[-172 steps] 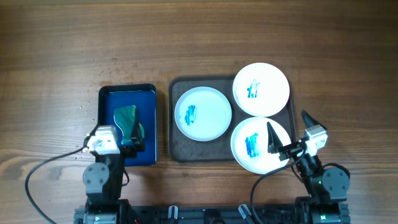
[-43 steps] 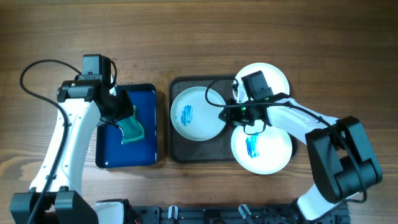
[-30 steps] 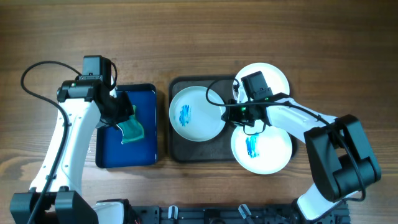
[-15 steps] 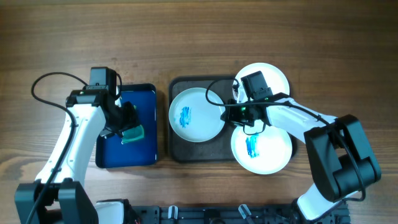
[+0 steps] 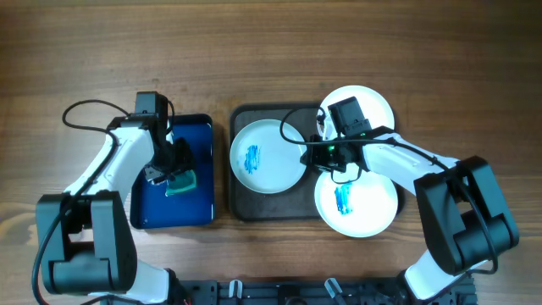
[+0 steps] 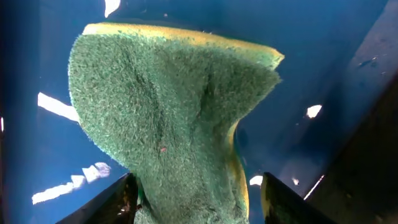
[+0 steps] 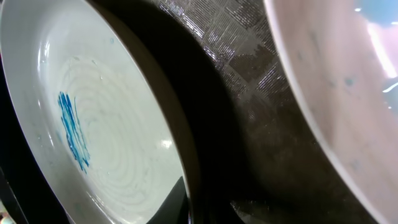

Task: Clean dirty plates on tray and stack at the side
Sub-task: 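Lower the left gripper and pinch the green sponge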

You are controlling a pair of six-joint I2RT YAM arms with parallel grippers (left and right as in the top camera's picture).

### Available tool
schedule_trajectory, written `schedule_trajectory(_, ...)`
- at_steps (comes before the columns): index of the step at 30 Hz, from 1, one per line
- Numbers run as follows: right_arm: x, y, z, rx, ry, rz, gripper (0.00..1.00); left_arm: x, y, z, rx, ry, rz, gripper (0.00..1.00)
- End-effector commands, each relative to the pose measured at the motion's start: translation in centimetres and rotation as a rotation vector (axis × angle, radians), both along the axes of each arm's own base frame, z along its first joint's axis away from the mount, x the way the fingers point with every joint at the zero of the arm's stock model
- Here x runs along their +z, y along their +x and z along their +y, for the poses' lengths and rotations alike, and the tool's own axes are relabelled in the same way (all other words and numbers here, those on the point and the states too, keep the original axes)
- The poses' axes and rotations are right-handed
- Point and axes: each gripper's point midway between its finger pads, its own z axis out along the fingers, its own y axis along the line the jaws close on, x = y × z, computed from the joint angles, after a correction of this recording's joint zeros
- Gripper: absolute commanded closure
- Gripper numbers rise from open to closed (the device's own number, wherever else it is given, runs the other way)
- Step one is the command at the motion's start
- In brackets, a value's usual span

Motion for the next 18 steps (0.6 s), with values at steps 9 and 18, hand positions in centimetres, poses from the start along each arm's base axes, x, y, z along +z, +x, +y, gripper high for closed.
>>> schedule_trajectory(9, -3.0, -1.3, -1.6, -0.018, -0.1, 0.059, 0.88, -0.3, 0.4, -0.2, -0.003, -0.004, -0.014, 0.91)
schedule_trajectory(18, -3.0, -1.5, -1.6, -0.017, -0.097, 0.064, 0.89, -0.2, 0.0, -1.3, -0.009, -0.071, 0.0, 0.96)
